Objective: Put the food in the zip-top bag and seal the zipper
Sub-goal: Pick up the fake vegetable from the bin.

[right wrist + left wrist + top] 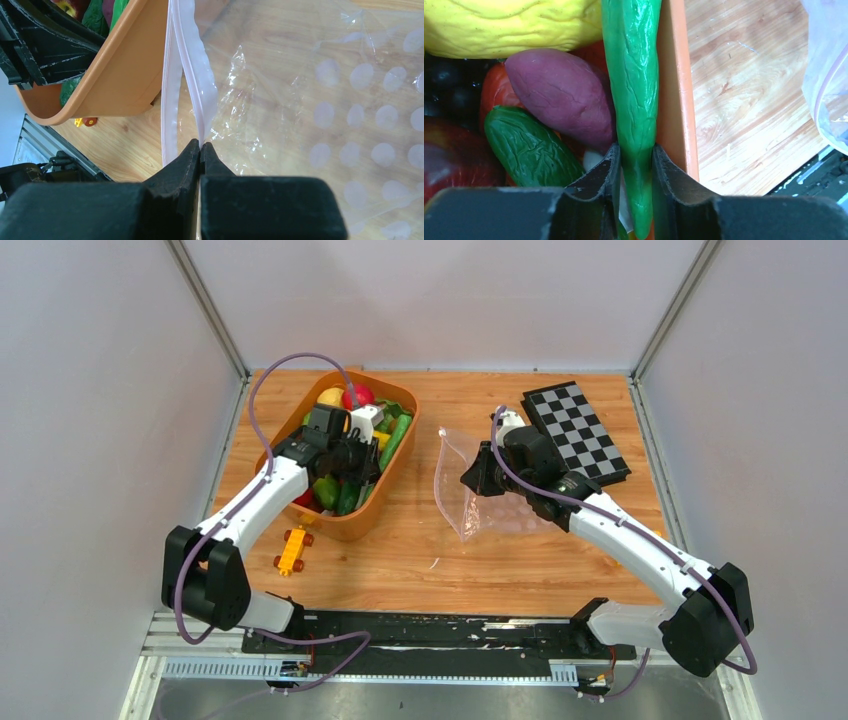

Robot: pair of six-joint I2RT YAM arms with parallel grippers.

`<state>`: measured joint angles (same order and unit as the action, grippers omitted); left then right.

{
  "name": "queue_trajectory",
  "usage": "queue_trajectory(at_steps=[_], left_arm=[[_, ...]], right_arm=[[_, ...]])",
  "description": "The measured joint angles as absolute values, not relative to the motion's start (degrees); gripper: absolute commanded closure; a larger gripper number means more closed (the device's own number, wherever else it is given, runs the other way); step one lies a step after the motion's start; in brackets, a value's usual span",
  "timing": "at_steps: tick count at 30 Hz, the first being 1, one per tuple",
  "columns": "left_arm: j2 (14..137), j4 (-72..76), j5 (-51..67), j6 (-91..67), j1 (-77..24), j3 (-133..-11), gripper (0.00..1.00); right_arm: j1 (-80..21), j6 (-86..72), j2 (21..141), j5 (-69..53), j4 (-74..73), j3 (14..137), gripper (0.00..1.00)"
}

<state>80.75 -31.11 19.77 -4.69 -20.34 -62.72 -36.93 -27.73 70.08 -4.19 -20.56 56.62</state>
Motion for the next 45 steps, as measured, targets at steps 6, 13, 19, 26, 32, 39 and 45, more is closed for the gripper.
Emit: queue_trajectory(at_steps=[6,13,19,26,32,39,45], left_arm=[[80.4,-31.1,20.8,-5.3,-20.3,-62.5,0.91],[77.6,-32.4,19.8,-5.9,-20.4,-62.5,1.00],[74.9,-32.6,16.8,-6.6,-20.8,-62.8,1.00],[74.9,-37.1,13.5,-6.5,-20.9,-67.5,1.00],[72.2,-41.0,18.2,-7.5,-20.9,-71.0,1.00],[65.3,-47.0,25.6,-10.9,-21.3,-72.5,1.00],[63.7,-49.5,28.3,-15.4,-30.2,-71.4,1.00]], right_arm=[[-36.9,-27.7,70.1,-4.2,-20.6,56.6,1.00],[-36.9,-27.7,70.1,-4.2,-20.6,56.6,1.00],[-36.9,-27.7,70.1,-4.2,-20.6,56.6,1.00],[-36.9,-27.7,70.1,-4.2,-20.6,56.7,1.00],[-36.9,-27.7,70.1,-4.1,-20.4,56.8,1.00],[-36.9,-27.7,70.1,-3.9,-18.7,56.8,1.00],[-36.9,-27.7,70.1,-3.0,-17.1,56.8,1.00]])
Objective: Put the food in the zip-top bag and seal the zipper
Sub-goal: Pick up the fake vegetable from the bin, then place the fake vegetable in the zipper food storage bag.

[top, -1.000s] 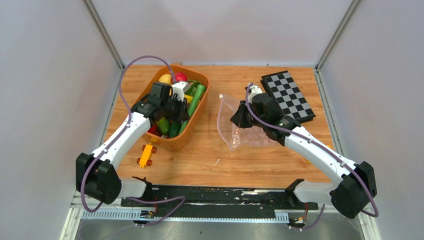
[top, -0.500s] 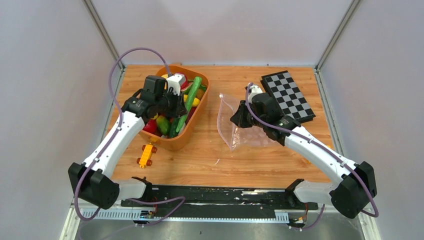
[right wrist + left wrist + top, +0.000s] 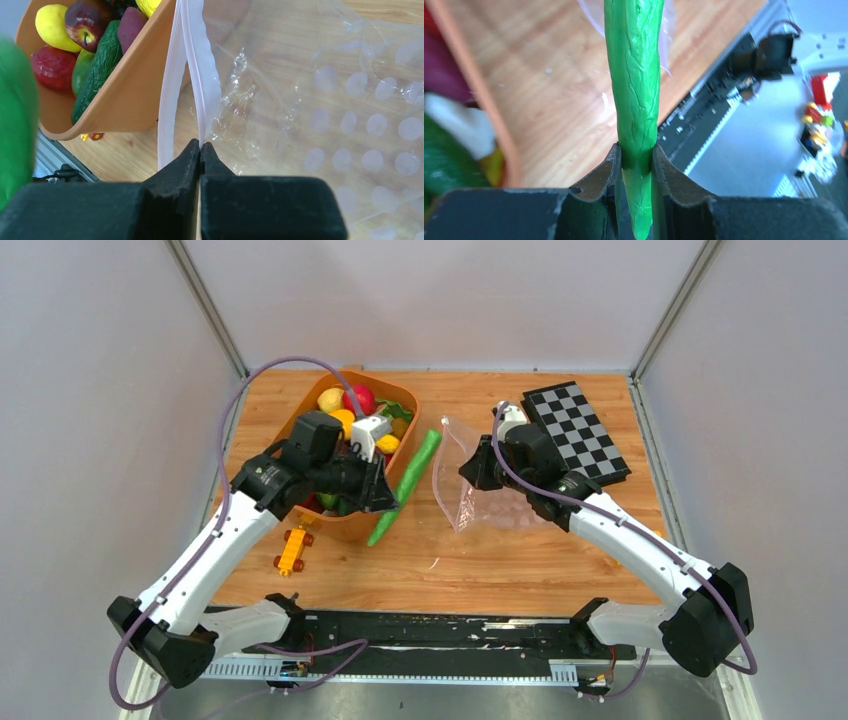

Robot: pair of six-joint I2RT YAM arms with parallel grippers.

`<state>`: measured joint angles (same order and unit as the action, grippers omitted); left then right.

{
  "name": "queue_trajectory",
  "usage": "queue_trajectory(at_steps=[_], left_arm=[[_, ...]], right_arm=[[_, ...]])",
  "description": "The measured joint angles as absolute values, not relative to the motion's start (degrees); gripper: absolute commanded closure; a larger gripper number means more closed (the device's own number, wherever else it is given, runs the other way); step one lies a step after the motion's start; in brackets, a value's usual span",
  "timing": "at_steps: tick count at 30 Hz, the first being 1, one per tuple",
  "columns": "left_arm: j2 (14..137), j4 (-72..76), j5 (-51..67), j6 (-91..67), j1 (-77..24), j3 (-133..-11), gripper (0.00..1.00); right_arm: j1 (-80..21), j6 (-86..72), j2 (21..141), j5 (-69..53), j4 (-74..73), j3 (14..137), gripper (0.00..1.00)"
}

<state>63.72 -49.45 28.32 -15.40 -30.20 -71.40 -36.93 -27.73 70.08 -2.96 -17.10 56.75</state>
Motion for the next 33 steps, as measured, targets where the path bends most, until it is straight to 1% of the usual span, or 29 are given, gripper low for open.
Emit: queue_trajectory(at_steps=[4,11,20,30,32,33], left_arm=[[65.0,-51.9,28.9,-16.7,-34.7,-71.4,1.00],[68.3,-55.8,28.9,-16.6,-34.7,-71.4,1.00],[76.6,-55.2,28.6,-16.7,-36.3,-71.8,1.00],[83.9,-54.2,27.7,-16.7,-37.3,-77.0,1.00],[85.6,-53.9,27.7,-16.7,-37.4,-77.6,0.94],[86.0,-53.7,27.7,-16.6,-37.5,-77.7,0.89]], right_arm=[[-36.9,-27.7,70.1,-2.3,-16.4,56.8,1.00],[-36.9,-27.0,69.0,-1.8,-16.4,56.7,1.00],[-37.4,-25.1,67.2,-2.7,-15.6,56.4,1.00],[-42.3,-20.4,67.5,-3.4,-15.6,56.6,1.00],[-42.8,-20.3,67.6,-3.6,-15.6,56.6,1.00],[-42.9,-20.3,67.6,-3.6,-15.6,56.6,1.00]])
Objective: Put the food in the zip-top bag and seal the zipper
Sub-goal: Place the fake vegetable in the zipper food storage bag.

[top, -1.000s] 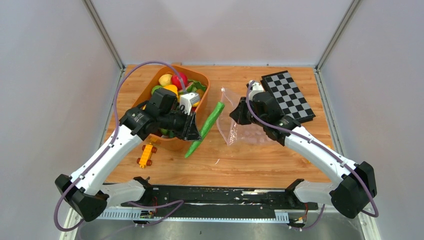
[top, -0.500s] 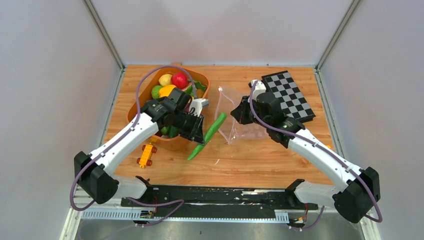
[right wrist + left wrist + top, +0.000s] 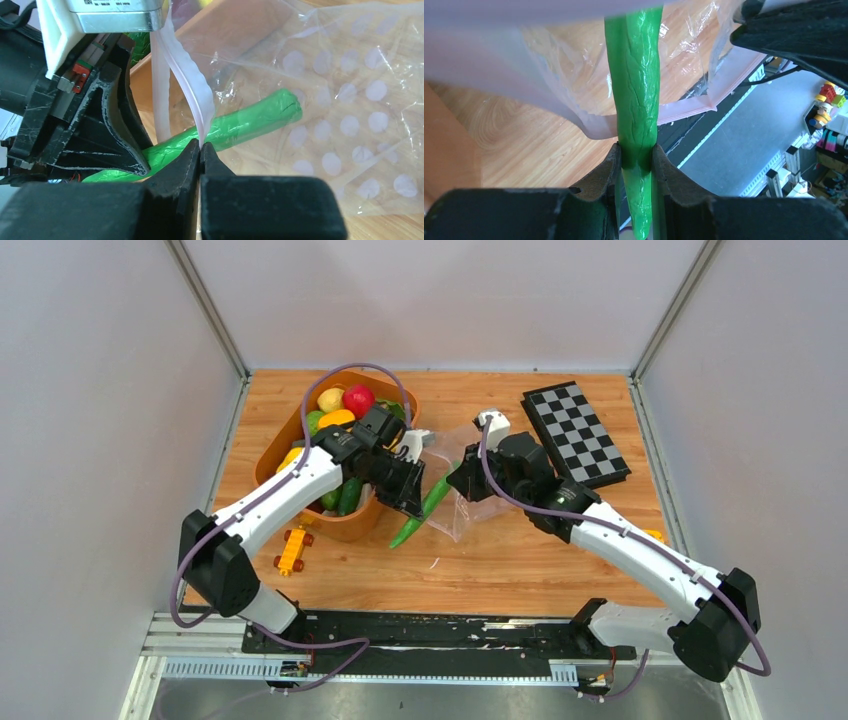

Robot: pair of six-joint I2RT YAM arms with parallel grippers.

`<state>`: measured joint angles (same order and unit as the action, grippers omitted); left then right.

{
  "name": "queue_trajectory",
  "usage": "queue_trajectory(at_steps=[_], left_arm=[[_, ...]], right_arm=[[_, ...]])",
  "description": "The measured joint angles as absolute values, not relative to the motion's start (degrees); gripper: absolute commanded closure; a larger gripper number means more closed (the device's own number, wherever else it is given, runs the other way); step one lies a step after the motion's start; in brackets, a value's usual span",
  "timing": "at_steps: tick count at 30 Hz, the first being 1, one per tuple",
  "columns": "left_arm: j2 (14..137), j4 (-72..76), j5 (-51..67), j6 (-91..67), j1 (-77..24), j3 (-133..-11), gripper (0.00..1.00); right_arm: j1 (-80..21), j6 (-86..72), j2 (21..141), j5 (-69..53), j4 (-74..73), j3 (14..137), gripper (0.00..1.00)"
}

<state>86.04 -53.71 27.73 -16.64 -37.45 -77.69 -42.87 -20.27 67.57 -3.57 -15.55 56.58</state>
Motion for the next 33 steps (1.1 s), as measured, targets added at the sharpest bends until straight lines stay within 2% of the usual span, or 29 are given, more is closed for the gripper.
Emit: queue_trajectory(at_steps=[3,5,10,16,22,28,32,33], left_arm=[[86.9,-53.2,28.0,-16.7,-37.5,-77.8,0.70],[87.1,-52.7,28.3,-16.7,-37.5,-78.0,0.67],[87.1,-49.3,29.5,-17.1,-37.5,-78.1,0.45],[86.6,-44.4,31.3,-18.0,-37.6,-78.0,0.39],[83.4,-42.1,31.2,-18.1,-37.7,-77.2,0.35],[74.0,-38.8,25.4,-18.1,-37.8,-76.5,0.13],[67.1,-37.4,15.1,-17.8,-37.6,-74.8,0.01],[65.8,-36.9,12.4,-17.7,-37.4,-74.1,0.00]], right_arm=[[-42.9,-20.8,67.6,-3.6,-15.3,56.6,1.00],[-42.9,-21.3,67.6,-3.6,-14.9,56.5,1.00],[-42.9,-22.7,67.6,-3.5,-13.8,56.2,1.00],[-42.4,-26.3,67.4,-3.3,-12.0,54.5,1.00],[-37.1,-35.2,64.9,-8.6,-3.7,46.7,1.00],[-34.5,-39.8,60.7,-9.7,2.3,41.8,1.00],[-34.5,-38.6,57.9,-8.0,1.8,42.4,1.00],[-34.5,-38.0,57.1,-7.4,1.4,42.6,1.00]])
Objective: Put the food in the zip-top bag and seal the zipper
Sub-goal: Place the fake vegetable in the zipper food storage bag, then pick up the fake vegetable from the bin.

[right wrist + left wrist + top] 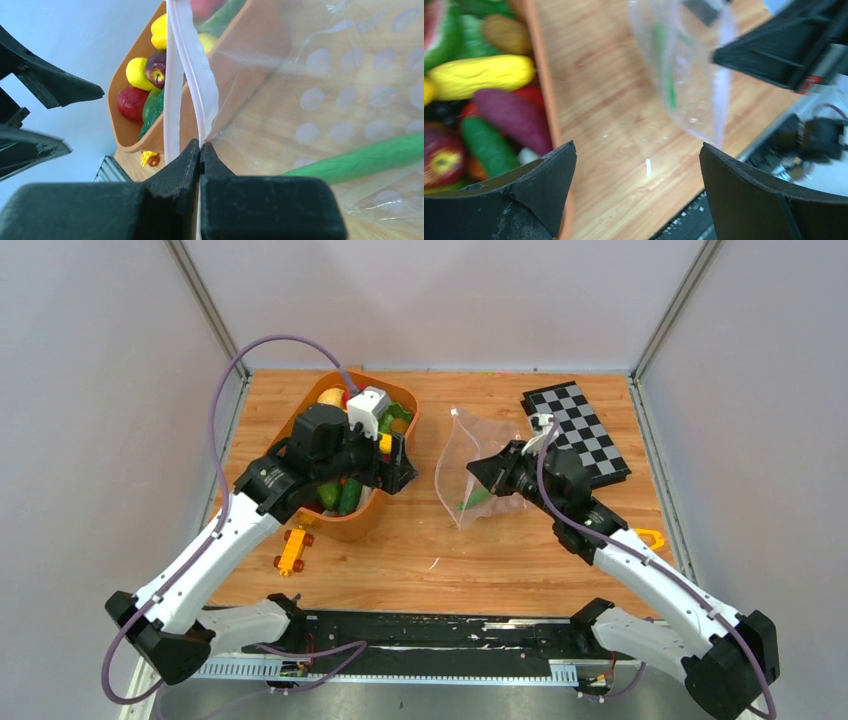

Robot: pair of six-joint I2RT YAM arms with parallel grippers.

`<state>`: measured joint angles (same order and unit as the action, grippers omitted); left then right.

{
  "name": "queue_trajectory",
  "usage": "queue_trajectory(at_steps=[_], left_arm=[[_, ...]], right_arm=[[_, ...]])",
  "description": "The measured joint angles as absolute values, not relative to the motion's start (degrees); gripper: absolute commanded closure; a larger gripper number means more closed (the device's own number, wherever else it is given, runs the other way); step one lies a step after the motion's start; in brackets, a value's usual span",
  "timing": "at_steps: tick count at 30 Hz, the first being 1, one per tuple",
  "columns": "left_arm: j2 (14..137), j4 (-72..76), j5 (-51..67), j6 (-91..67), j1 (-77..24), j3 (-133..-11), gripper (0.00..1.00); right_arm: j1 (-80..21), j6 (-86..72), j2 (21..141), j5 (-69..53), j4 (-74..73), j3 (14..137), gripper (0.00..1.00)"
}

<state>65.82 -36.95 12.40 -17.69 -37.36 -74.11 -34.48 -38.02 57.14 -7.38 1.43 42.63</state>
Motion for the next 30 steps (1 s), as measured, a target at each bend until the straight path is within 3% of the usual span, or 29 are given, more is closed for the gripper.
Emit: queue_trajectory(at_steps=[6,13,30], left_arm=[[63.3,-36.6,-0.2,-17.8,-32.6,-70.2,0.00],[66.5,-37.9,-6.7,-18.6,-26.3,-69.3,0.00],[71.7,-41.8,-7.3,-19.2,-23.6,-64.2,0.36]], right_arm=[[-34.5,-35.0,54.2,-3.7,-1.6,43.4,1.00],[-34.5,-33.2,54.7,-3.0,-4.2,44.0,1.00],[-34.5,-32.1,57.3,-3.6,-6.7,45.7,1.00]])
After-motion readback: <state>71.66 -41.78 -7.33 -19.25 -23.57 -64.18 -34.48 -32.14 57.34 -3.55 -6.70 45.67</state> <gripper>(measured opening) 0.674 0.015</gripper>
